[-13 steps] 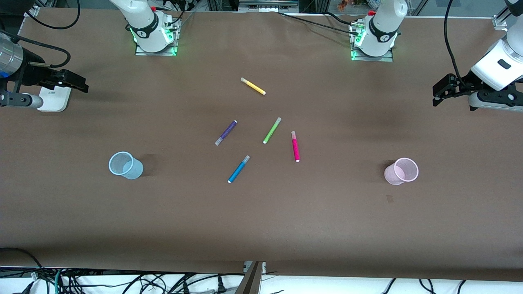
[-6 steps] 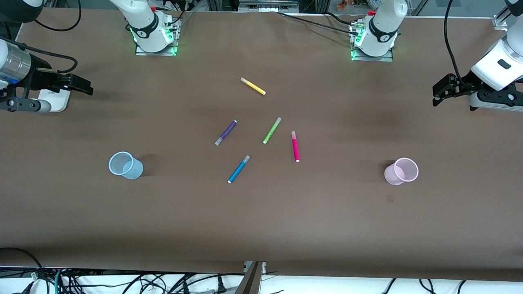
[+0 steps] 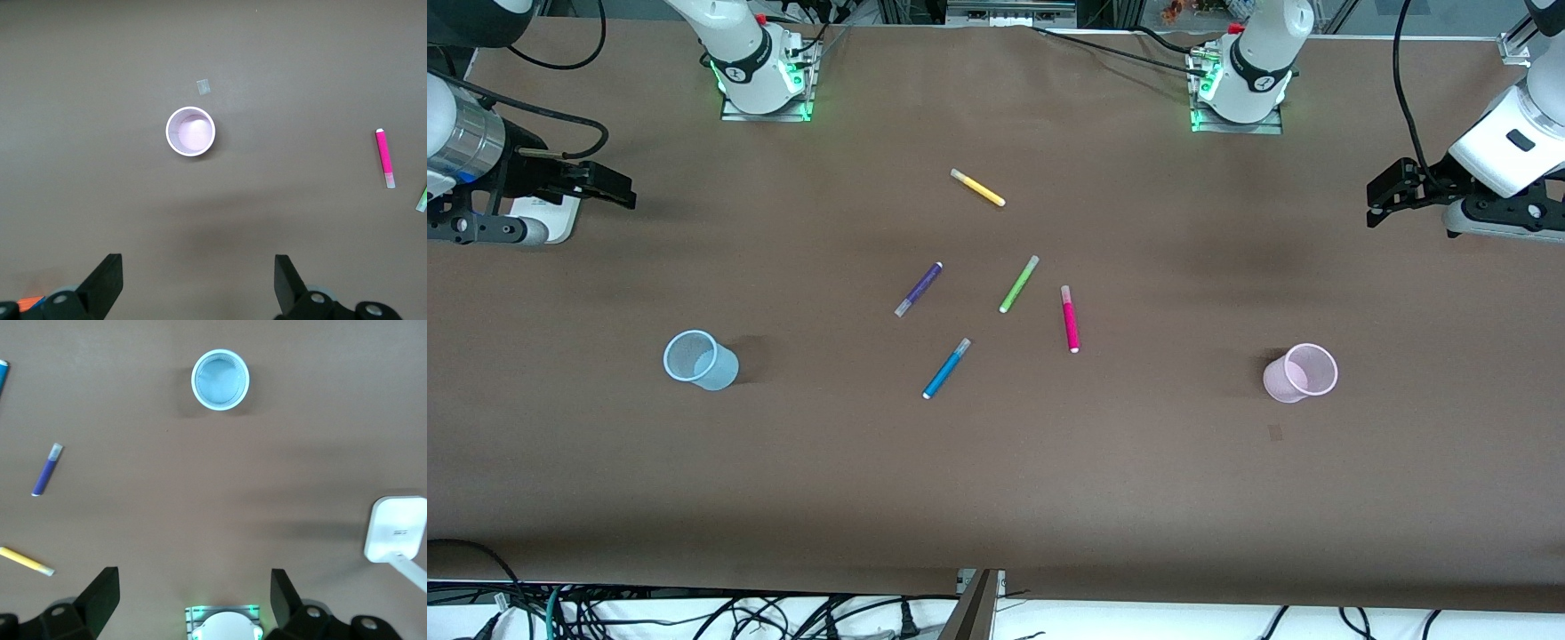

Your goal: Place pink and blue markers in matching cups

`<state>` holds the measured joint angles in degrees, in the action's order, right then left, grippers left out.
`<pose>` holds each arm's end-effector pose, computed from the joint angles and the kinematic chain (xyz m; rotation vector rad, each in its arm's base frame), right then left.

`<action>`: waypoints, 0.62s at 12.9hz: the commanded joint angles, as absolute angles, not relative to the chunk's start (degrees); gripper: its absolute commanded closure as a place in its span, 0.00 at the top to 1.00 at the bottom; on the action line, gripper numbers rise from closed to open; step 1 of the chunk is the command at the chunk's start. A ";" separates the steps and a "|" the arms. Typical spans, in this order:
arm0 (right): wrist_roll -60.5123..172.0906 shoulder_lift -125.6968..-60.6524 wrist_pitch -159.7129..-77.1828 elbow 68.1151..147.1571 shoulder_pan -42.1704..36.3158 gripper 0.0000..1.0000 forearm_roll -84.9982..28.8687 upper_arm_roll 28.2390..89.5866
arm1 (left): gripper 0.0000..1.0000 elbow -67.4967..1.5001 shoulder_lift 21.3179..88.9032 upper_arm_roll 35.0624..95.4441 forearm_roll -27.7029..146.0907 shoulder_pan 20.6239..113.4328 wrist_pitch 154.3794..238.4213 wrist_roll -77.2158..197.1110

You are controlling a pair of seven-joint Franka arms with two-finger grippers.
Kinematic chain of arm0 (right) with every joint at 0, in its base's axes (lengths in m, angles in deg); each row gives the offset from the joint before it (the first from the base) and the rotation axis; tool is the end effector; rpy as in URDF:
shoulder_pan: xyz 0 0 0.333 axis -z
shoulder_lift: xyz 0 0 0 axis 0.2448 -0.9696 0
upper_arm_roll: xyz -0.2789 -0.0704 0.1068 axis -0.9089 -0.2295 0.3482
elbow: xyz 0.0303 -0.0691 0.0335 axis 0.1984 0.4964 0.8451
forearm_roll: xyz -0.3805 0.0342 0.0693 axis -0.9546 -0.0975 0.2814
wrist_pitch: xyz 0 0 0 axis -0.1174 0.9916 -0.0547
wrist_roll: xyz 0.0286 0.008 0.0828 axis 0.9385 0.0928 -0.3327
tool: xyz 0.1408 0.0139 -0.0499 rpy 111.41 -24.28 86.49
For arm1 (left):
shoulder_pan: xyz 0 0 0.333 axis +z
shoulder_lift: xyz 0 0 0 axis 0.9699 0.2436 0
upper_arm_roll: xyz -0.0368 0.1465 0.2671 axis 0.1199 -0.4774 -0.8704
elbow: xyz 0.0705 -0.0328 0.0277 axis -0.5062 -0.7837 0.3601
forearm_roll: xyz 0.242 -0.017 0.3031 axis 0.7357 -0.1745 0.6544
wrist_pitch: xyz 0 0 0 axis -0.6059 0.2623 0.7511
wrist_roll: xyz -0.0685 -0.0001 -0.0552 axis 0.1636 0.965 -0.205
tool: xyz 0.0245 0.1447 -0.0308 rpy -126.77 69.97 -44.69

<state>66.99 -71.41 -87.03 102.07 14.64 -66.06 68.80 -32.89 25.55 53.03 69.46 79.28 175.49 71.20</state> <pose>0.5337 0.0337 0.5223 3.0940 -0.0592 -0.2955 0.5357 -0.0230 0.5413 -3.1054 0.2050 -0.0120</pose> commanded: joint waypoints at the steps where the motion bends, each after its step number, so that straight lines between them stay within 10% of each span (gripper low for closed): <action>1: 66.97 -71.20 -87.20 101.60 10.41 1.00 -70.43 69.02 | 1.00 -32.25 25.36 52.73 69.15 78.89 174.42 71.23; 8: 73.10 -75.59 -88.87 100.20 6.00 1.00 -70.81 69.11 | 1.00 -32.34 27.11 52.73 69.06 78.89 174.51 70.70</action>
<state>69.38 -74.49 -88.54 101.94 7.17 -70.69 69.10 -32.91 25.98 53.00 69.46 79.28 175.17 71.13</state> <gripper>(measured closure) 0.000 0.000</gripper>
